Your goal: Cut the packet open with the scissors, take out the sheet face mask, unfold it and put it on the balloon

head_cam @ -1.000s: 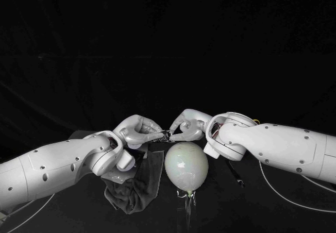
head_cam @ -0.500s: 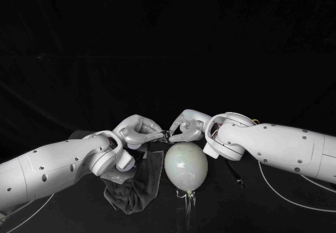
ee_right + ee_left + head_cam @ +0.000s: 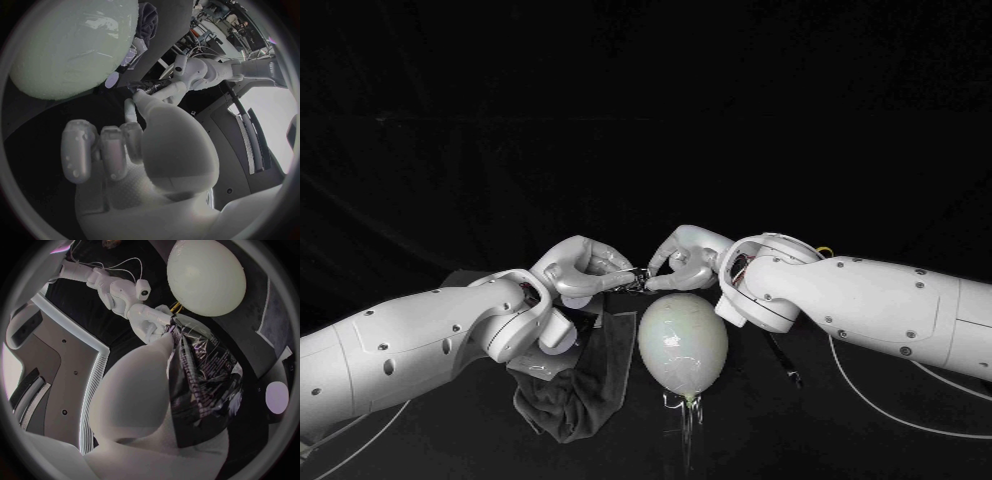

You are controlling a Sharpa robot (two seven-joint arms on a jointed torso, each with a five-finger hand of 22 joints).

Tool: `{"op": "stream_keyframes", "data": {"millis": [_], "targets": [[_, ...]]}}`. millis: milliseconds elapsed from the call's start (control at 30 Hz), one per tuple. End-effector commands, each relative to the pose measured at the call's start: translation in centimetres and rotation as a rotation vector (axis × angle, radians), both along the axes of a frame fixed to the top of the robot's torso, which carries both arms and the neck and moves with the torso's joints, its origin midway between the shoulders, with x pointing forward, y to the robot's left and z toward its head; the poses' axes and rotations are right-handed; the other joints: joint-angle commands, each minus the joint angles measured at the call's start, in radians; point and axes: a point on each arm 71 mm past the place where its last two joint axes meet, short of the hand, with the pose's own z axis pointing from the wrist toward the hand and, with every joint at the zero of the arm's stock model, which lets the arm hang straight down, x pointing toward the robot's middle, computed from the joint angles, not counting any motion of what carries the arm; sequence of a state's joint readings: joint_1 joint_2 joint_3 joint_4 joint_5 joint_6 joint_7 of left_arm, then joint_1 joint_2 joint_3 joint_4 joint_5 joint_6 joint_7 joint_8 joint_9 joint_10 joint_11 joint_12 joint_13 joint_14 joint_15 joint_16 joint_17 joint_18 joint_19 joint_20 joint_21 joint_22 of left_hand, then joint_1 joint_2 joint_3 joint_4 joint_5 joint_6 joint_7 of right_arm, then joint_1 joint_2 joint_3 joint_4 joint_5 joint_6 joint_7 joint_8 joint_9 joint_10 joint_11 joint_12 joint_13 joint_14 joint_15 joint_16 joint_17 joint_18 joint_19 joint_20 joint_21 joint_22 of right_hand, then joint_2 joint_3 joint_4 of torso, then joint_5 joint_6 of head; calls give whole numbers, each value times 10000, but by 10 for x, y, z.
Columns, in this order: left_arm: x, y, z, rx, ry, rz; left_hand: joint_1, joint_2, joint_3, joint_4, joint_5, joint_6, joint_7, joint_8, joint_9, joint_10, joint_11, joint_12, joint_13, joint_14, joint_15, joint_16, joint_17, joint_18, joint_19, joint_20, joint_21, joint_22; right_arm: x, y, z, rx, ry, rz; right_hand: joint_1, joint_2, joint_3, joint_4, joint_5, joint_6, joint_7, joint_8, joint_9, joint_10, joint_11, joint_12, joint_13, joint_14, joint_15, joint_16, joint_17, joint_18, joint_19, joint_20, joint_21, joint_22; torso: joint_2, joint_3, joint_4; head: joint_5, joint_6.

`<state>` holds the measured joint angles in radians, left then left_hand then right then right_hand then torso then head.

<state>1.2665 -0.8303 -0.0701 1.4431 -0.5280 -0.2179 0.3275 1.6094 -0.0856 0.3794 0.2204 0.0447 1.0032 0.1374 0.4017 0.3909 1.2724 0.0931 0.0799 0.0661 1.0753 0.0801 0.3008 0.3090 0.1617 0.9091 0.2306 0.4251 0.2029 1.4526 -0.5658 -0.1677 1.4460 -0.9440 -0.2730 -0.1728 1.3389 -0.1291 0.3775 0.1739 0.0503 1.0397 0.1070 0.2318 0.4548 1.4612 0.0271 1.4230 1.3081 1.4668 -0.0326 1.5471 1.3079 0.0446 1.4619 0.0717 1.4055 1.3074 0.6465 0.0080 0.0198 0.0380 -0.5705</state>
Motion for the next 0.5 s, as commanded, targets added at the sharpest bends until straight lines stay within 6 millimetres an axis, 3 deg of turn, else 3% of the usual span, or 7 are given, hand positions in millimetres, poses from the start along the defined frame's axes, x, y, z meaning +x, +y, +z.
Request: {"op": "stream_keyframes", "data": {"millis": [33, 167, 500], "targets": [[-3, -8, 3, -252, -47, -342, -8, 77, 19, -17, 34, 38, -15, 70, 15, 77, -23, -66, 6, -17, -78, 46, 16, 124, -67, 18, 55, 16, -1, 3, 3, 205, -268, 20, 321, 229, 216, -162, 31, 3, -104, 57, 25, 396, -84, 62, 1700, 917, -113, 71, 2049, -95, 368, -38, 62, 2173, 4, 4, -7, 6, 3], [-3, -7, 3, -259, -37, -327, -9, 79, 20, -17, 34, 38, -16, 71, 16, 80, -24, -66, 6, -16, -78, 48, 18, 123, -70, 18, 59, 19, -1, 3, 3, 219, -278, 46, 697, 401, 474, -451, -2, 14, -127, 146, 77, 404, -110, 76, 1717, 922, -142, 77, 2072, -102, 381, -75, 91, 2182, 6, 7, -18, 8, 3], [-2, -7, 3, -388, 74, -262, -10, 80, 22, -17, 34, 39, -17, 72, 18, 82, -24, -67, 6, -16, -79, 50, 20, 123, -73, 18, 64, 23, -2, 4, 3, 183, -234, 190, 821, 439, 572, -621, -4, 20, -133, 233, 137, 415, -116, 91, 1733, 925, -149, 81, 2090, -103, 378, -91, 88, 2181, -1, 7, -12, -6, -11]]}}
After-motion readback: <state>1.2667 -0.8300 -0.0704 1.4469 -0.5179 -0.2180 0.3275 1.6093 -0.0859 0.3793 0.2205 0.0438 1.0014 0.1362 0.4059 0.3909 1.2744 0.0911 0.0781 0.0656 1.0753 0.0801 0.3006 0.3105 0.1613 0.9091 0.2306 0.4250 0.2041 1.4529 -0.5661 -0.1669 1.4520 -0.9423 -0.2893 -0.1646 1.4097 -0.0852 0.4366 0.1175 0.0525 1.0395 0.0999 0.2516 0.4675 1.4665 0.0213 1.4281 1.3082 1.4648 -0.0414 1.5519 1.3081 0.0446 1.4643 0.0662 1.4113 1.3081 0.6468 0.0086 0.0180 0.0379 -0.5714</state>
